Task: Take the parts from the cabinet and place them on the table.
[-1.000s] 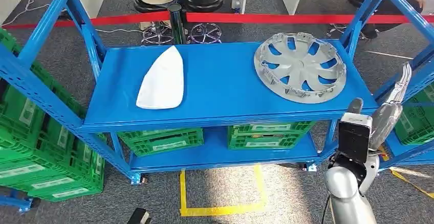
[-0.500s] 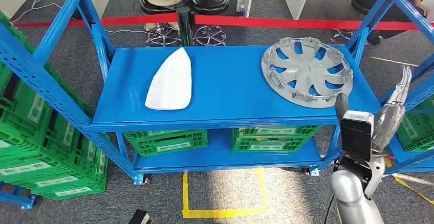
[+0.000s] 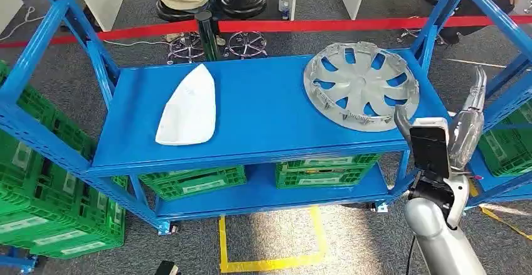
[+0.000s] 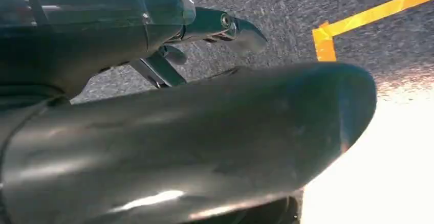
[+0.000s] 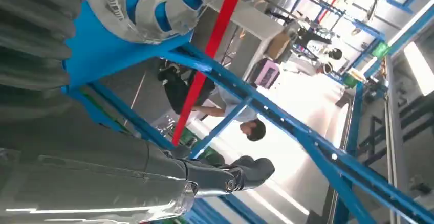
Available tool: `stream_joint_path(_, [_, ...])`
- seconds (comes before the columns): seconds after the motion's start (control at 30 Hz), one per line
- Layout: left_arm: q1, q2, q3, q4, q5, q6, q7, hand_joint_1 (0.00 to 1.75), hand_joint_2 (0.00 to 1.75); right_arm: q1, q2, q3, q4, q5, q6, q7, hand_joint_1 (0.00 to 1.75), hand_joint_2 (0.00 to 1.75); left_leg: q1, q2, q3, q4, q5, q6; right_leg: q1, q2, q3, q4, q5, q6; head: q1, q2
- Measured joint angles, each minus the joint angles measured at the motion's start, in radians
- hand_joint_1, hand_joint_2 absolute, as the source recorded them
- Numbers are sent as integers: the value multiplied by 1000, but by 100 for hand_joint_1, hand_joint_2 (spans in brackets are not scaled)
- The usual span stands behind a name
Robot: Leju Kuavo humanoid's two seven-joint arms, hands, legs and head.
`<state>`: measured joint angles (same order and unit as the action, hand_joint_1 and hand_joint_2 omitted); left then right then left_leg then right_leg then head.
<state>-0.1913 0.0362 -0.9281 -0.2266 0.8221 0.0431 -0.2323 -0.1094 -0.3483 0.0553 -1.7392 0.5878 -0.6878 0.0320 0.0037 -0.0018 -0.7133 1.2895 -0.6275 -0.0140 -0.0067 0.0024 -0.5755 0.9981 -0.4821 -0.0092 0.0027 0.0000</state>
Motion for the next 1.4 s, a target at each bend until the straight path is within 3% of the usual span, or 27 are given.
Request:
stream_joint_path(0.03, [0, 0, 0, 0, -1, 0, 0, 0, 0, 0, -5, 3, 3, 1, 0, 1, 0, 175, 4, 1, 21, -58, 52, 0, -1, 0, 6, 0, -4, 3, -3, 0])
stream_joint_path(0.1, [0, 1, 0, 0, -5, 0, 4, 0, 0, -1, -14, 10, 8, 3, 0, 7, 0, 175, 8, 1, 91, -221, 150, 0, -2, 0, 17, 5, -16, 12, -5, 0])
stream_joint_path(0.13, [-1, 1, 0, 0, -9, -1, 8, 0, 0, -2, -18, 13, 9, 3, 0, 9, 0, 175, 3, 0, 106, -241, 135, -1, 2, 1, 17, 9, -21, 21, -8, 0])
stream_joint_path(0.2, [1, 0, 0, 0, -18, -2, 11, 0, 0, -4, -26, 21, 11, 10, 0, 4, 0, 175, 0, 0, 110, -257, 131, 12, 0, 3, 15, 10, -22, 31, -3, 0])
stream_joint_path(0.27, [2, -4, 0, 0, -18, -2, 10, 0, 0, -4, -29, 26, 15, 23, 0, 3, 0, 175, 2, -1, 112, -260, 132, 12, 0, 2, 16, 14, -27, 5, 1, 0])
stream_joint_path(0.47, [-5, -23, 0, 0, -32, -4, 3, 0, 0, -6, -48, 48, 16, 44, 0, 38, 0, 175, -5, 0, 115, -259, 126, 23, -3, 2, 25, 3, -26, 5, 19, 0])
stream_joint_path(0.57, [-13, -24, 0, -1, -35, -5, 2, 0, 0, -6, -56, 57, 19, 47, 0, 50, 0, 175, -7, 1, 116, -259, 124, 29, -5, 2, 26, 0, -24, 11, 27, 0])
stream_joint_path(0.67, [-13, -25, -1, -1, -39, -5, 2, 0, 0, -7, -63, 66, 26, 50, 0, 61, 0, 175, -8, 2, 115, -259, 123, 31, -7, 2, 27, -3, -24, 36, 30, 0])
stream_joint_path(0.77, [-13, -25, -1, 0, -43, -5, 10, 0, 0, -17, -86, 85, 37, 65, 13, 130, 0, 175, -8, 3, 116, -259, 123, 31, -8, 2, 27, -3, -25, 42, 30, 0])
stream_joint_path(0.83, [-13, -25, -2, 0, -43, -5, 16, 0, 0, -34, -111, 103, 51, 78, 31, 171, 0, 175, -8, 4, 117, -259, 123, 31, -8, 2, 27, -3, -25, 42, 29, 0])
stream_joint_path(1.03, [-12, -25, -6, 0, -38, -5, 27, 0, 0, -65, -167, 136, 95, 82, 61, 207, 0, 175, -5, 6, 118, -259, 123, 31, -5, 3, 28, -2, -25, 42, 29, 0])
stream_joint_path(1.2, [-6, -26, -7, 0, -32, -16, 36, 0, 0, -101, -230, 174, 127, 104, 187, 300, 0, 175, -5, 8, 118, -259, 123, 31, -5, 3, 27, -1, -25, 42, 29, 0])
stream_joint_path(1.23, [-6, -27, -7, 0, -32, -20, 36, 0, 0, -109, -241, 182, 130, 110, 198, 303, 0, 175, -14, 8, 118, -255, 119, 39, -8, 3, 30, -12, -20, 51, 28, 0])
stream_joint_path(1.3, [-7, -29, -7, -1, -35, -24, 35, 0, 0, -130, -258, 198, 136, 126, 208, 308, 0, 175, -6, 11, 137, -291, 132, 56, -7, 5, 37, -25, -19, 61, 24, 0])
stream_joint_path(1.33, [-8, -32, -8, -1, -36, -27, 35, 0, 0, -139, -267, 208, 138, 136, 212, 311, 0, 175, -4, 13, 149, -308, 140, 57, -10, 2, 33, -9, -26, 60, 28, 0])
stream_joint_path(1.37, [-9, -32, -8, -1, -37, -28, 34, 0, 0, -148, -274, 214, 139, 143, 213, 314, 0, 175, -5, 15, 156, -315, 142, 60, -12, 2, 11, 36, -52, 60, 33, 0])
stream_joint_path(1.4, [-10, -33, -8, -1, -37, -32, 34, 0, 0, -154, -279, 223, 141, 146, 215, 318, 0, 175, -5, 16, 160, -316, 141, 61, -12, 2, -31, 119, -90, 62, 35, 0])
